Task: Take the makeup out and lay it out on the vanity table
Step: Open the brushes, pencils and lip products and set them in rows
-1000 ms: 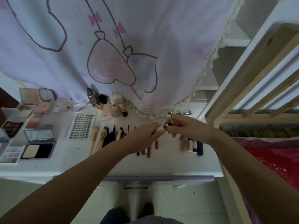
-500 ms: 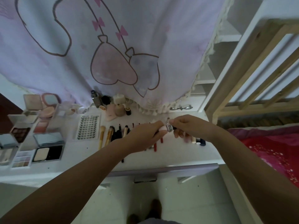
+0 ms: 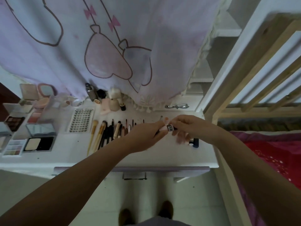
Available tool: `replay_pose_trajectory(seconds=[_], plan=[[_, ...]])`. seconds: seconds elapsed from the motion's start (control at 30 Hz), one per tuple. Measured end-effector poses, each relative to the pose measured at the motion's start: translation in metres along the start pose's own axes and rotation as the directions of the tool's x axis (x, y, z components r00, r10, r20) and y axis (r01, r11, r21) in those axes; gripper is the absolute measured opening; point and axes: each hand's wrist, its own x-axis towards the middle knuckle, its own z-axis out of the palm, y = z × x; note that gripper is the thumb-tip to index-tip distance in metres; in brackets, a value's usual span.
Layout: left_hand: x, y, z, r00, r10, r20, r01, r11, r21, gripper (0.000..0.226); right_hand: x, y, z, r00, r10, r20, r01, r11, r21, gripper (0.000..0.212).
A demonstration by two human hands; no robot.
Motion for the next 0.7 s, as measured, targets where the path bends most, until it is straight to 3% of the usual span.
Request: replay_pose_trajectory(seconds=[0.1,0.23,0.4,0.57,0.7], plan=[[0.016,0.017,0.008,0.999,-0.006,-0.038,0.006,1.0,-0.001,0.024,-0.003,0.006,-0.02,1.0,0.016,-0.002,-0.016,0.997,-0.078,0.033],[0.029,0.035,0.021,0.996,-0.014,-0.087,0.013,1.0,-0.01,0.032,-0.01,0.018,-0.045,0.996,-0.022,0.083,0.028,0.997,-0.071,0.019],[0.033,0.045,0.032,0.995,-0.049,-0.091,0.045,0.998,-0.041,0.021,-0.01,0.026,-0.054,0.99,0.051,0.134,-0.023,0.98,-0.199,0.031],[0.025,0.036,0.045,0.993,-0.122,-0.003,0.118,0.964,-0.239,0.022,-0.005,0.042,-0.065,0.99,0.004,0.14,0.028,0.975,-0.222,0.017],[0.014,0.015,0.056,0.989,-0.149,0.007,0.141,0.913,-0.383,0.033,0.002,0.06,-0.068,0.993,0.028,0.116,-0.02,0.997,-0.073,0.014]])
